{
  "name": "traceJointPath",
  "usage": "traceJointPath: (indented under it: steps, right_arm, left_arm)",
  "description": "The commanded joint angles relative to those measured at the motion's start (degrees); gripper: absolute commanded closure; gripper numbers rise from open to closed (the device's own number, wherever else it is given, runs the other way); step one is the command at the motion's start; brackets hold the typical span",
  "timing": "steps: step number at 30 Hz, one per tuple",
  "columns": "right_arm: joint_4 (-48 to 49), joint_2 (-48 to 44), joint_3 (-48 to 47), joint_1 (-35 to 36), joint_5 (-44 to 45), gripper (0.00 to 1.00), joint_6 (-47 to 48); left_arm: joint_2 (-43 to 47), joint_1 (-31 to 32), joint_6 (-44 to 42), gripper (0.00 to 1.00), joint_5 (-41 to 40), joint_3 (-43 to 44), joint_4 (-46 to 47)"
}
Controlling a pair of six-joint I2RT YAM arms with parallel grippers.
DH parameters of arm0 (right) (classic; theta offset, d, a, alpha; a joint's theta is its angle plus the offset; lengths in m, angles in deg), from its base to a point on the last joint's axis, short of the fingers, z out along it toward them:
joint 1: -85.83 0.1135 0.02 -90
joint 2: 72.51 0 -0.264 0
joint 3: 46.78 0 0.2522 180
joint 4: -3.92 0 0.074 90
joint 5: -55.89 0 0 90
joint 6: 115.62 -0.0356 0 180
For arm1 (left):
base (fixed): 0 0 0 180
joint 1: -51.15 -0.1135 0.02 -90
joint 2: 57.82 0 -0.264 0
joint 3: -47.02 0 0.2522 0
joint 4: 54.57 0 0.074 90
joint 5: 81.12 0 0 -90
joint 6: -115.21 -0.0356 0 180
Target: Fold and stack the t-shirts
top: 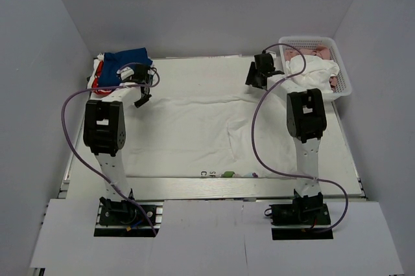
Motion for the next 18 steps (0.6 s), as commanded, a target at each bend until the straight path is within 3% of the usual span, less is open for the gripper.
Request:
traceJointPath:
  steps: [1, 3, 7, 18]
  right_arm:
    - [3.85, 2.05, -3.37, -0.85, -4.16, 0.45, 2.4]
    - [4.81, 2.15, -3.37, -0.85, -4.08, 0.71, 2.49]
    - [7.63, -1.01, -1.79, -0.76, -1.09, 1.0, 2.57]
    - [7.11, -22.35, 16.83, -0.33, -1.88, 1.0, 5.21]
  left_arm:
    - [5.53, -0.29, -1.51, 1.0, -0.14, -0.59, 4.05]
    - [5.53, -0.29, -1.51, 1.0, 0.48, -0.59, 4.05]
    - [6.85, -0.29, -2.04, 1.0, 0.48, -1.81, 4.84]
    - [15.02, 0.86, -2.04, 1.0, 1.0, -9.19, 8.19]
